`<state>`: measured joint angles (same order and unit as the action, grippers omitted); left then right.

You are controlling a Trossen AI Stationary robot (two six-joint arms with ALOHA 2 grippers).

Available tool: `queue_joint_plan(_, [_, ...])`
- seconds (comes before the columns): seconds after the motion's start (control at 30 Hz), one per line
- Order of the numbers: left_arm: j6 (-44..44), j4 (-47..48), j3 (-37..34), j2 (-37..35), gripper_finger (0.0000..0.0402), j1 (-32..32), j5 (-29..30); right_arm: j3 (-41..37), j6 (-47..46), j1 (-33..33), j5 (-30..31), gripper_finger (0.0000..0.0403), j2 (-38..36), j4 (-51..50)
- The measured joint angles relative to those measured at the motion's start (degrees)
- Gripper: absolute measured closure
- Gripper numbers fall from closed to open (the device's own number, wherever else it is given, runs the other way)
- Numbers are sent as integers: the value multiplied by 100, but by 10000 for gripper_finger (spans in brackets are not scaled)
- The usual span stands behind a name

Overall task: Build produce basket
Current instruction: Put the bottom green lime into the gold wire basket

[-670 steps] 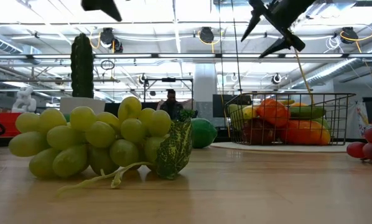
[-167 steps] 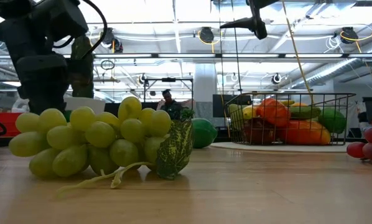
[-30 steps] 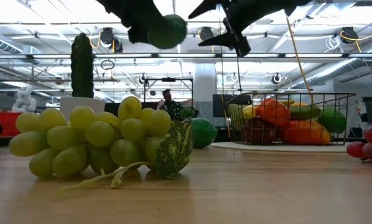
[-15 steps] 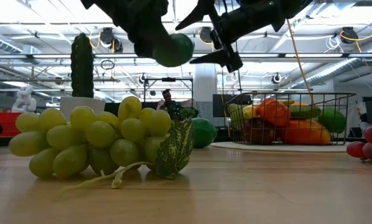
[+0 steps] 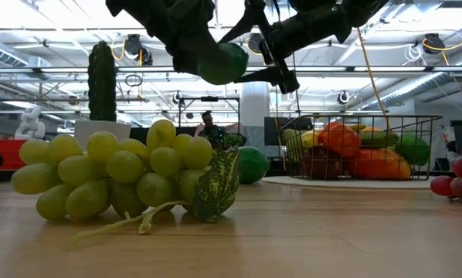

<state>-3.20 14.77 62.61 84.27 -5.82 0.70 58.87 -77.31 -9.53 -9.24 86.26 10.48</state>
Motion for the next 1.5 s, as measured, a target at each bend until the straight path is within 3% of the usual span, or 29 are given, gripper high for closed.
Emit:
queue_joint_plan(0.23, [-21, 46, 33, -8, 80, 14, 74, 0, 14, -29, 21, 125, 0, -18])
queue_joint_plan(0.43, [3, 624, 337, -192, 9, 20, 153, 13, 3, -72, 7, 122, -36, 100])
queue_joint_plan(0.57, [20, 1165, 698, -300, 18, -31, 259, 13, 45, -202, -71, 121, -129, 103])
queue_joint_plan(0.97, [-259, 2824, 1202, -450, 19, -131, 724, 11, 158, -1236, -1936, 120, -317, 105])
queue_joint_plan(1.27, [-572, 3243, 1211, -448, 19, -173, 737, 11, 440, -2253, -2448, 120, -716, -67])
queue_joint_plan(1.5, [-1182, 3476, 1209, -446, 18, -173, 707, 11, 1002, -3283, -2906, 120, -956, -916])
